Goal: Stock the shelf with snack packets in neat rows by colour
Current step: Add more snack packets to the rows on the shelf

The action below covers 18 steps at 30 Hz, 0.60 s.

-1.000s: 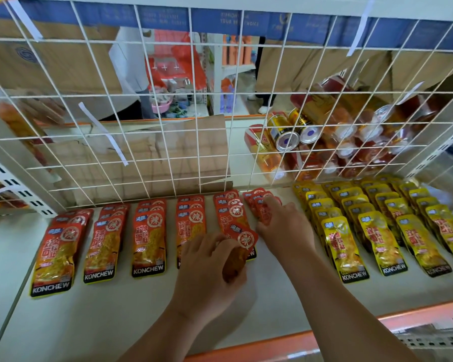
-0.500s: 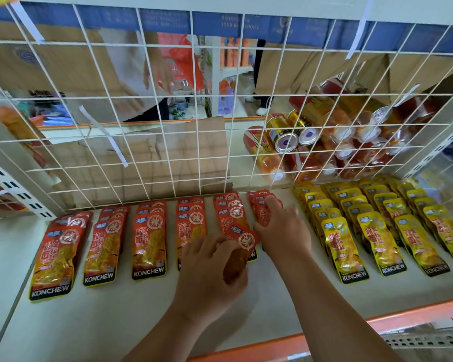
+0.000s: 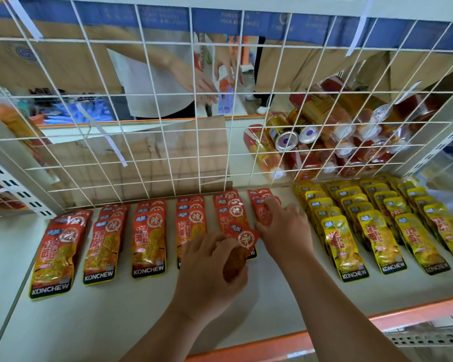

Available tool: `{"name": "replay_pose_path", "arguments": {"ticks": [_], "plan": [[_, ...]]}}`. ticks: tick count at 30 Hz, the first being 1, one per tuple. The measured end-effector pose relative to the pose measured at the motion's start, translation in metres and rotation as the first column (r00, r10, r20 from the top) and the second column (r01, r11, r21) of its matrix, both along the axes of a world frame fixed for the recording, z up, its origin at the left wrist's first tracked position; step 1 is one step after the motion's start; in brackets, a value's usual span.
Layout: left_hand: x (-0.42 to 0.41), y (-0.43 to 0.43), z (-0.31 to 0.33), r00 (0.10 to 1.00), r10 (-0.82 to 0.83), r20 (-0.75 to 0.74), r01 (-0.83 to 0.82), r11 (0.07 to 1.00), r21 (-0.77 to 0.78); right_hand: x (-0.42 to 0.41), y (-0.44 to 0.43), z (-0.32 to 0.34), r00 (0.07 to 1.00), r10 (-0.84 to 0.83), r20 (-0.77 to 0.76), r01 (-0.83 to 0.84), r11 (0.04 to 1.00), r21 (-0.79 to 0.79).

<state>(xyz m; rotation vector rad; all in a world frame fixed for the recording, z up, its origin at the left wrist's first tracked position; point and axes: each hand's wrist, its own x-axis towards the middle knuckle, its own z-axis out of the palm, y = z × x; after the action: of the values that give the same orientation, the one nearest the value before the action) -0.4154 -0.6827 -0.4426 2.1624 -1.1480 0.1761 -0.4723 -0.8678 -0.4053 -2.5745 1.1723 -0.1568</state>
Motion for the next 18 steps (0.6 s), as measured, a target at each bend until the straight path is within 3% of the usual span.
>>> {"name": "replay_pose_path", "arguments": {"ticks": [18], "plan": [[0.0,-0.001,0.0,1.0,0.008,0.006,-0.008,1.0,-0.015,-0.008,0.008,-0.01,0.991,-0.024,0.135,0.034,0.997,-0.076]]}}
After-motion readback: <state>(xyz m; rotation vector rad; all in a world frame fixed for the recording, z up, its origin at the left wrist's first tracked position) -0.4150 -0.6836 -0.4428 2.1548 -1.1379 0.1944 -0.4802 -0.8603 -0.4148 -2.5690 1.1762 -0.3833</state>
